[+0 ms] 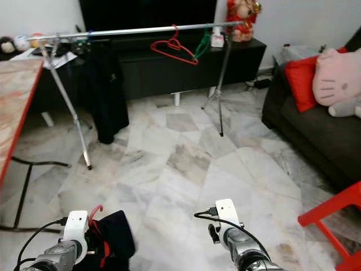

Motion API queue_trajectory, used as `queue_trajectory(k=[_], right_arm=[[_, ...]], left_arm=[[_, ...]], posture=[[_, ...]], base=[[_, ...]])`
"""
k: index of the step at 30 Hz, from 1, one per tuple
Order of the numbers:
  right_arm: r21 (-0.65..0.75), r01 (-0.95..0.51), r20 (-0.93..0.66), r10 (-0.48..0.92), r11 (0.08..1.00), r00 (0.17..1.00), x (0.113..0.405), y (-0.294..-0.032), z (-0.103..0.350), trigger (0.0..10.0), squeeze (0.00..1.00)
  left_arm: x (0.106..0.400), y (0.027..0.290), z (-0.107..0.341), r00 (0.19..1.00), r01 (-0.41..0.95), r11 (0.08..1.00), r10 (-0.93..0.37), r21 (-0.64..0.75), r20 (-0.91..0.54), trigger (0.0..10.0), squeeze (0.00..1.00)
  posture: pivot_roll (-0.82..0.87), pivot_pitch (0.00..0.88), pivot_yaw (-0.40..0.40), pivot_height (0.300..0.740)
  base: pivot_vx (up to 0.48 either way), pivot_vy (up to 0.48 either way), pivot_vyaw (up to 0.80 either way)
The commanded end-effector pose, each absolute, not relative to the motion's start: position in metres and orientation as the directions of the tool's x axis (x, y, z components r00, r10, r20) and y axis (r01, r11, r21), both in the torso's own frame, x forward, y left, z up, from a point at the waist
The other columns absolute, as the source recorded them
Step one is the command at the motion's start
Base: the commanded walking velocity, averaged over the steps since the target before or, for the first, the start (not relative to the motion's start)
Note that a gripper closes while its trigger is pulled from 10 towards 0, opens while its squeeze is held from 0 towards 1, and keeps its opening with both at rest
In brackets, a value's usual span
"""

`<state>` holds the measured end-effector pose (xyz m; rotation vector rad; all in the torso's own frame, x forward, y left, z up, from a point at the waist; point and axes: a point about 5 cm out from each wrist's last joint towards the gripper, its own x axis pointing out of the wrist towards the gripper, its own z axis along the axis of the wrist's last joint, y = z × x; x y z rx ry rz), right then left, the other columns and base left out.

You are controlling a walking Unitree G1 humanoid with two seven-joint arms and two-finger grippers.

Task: Hang hanger

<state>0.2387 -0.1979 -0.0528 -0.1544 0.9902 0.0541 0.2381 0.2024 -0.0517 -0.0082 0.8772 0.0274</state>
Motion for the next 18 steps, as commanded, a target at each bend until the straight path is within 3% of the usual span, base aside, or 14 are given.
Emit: queue_trajectory(k=[1, 18], right_arm=[[-0.109, -0.123, -0.823, -0.020, 0.986, 0.568, 0.2469, -0.1951, -0.0477, 10.0, 0.00], [-0.106, -0.123, -0.822, -0.018, 0.987, 0.569, 0.2482, -0.1945, -0.0468, 10.0, 0.00]], left_arm=[[0.2409, 0.2065, -0.0489, 0.646, -0.016, 1.000, 0.028, 0.023, -0.763, 10.0, 0.00], [0.2414, 0.2055, -0.0488, 0.644, -0.008, 1.000, 0.022, 0.022, -0.765, 10.0, 0.00]], posture=[[0.01, 0.000, -0.049, 0.740], [0.00, 0.000, -0.048, 0.740]], base=[[0.349, 0.000, 0.00], [0.354, 0.000, 0.00]])
